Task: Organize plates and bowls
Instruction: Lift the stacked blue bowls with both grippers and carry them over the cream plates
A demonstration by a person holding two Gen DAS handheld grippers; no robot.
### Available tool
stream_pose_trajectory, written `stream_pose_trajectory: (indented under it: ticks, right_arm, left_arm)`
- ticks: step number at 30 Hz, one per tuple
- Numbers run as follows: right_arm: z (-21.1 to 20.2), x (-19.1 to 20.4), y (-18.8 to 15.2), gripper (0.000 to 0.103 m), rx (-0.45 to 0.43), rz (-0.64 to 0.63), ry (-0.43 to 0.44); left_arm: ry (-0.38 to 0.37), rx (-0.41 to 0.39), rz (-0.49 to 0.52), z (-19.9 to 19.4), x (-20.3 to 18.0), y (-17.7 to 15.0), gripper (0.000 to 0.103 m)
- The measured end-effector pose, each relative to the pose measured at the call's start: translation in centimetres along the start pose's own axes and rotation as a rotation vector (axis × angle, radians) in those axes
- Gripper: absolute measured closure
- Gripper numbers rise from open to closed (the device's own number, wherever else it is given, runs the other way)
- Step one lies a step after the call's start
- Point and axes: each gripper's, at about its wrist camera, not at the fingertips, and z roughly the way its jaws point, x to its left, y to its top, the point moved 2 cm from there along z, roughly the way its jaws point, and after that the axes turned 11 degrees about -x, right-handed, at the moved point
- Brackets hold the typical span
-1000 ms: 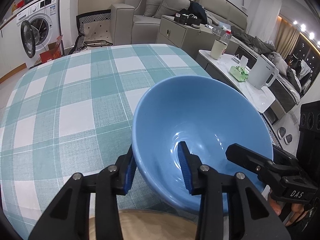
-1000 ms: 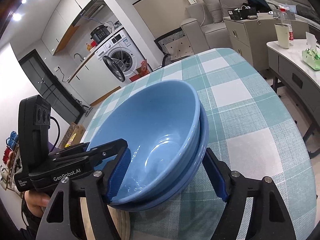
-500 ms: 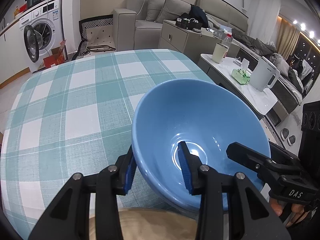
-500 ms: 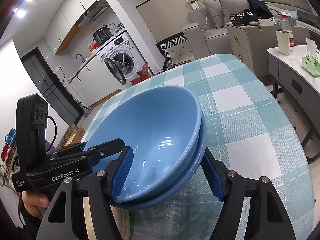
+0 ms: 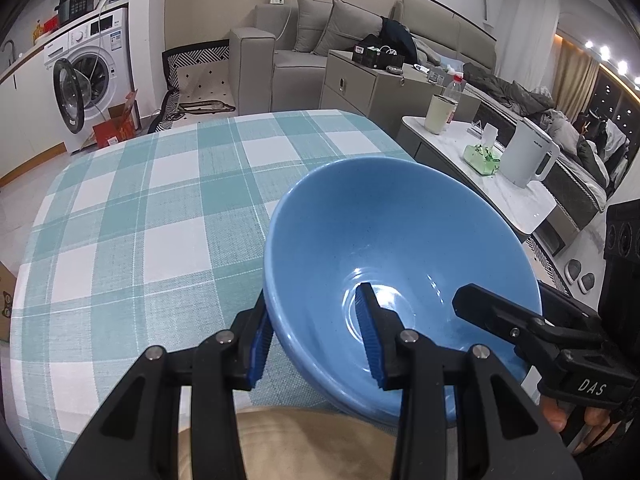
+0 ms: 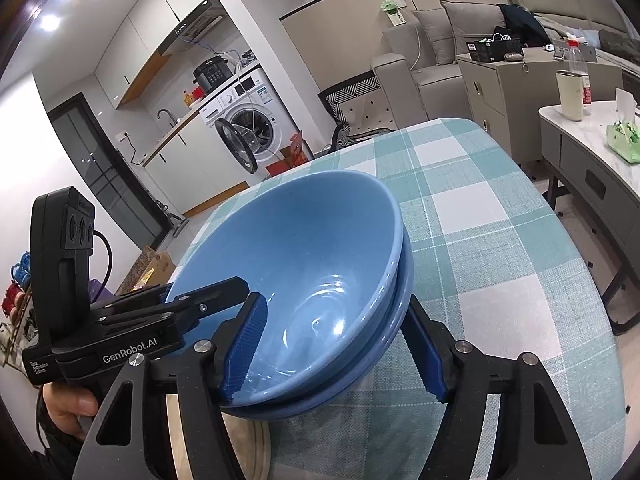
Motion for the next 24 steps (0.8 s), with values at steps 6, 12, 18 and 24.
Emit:
stream_pose_trajectory:
  ticks: [6, 12, 18, 24]
  right_arm:
    - [-0.3, 0.9, 0.4, 0.033, 0.007, -0.013, 0.018]
    - [-1.2, 2.7, 0.6, 0.033, 0.003, -0.035, 0.044]
    - [-1.8, 4.8, 0.4, 0.033, 0.016, -0.068, 0.06]
    - [-2.1, 6.7, -0.1, 0.033, 0.033, -0.099, 0.083]
  left_arm:
    - [0.018, -0.022, -0.006, -1.4, 0.3, 0.2, 0.065]
    - [0.04, -0.046, -0.009, -3.4, 0.8, 0.2, 0.065]
    - [0.065, -0.064, -0.02, -5.5, 1.6, 0.0, 0.065]
    - [0.088, -0.08, -0.03, -7.5, 2.4, -0.6, 0.065]
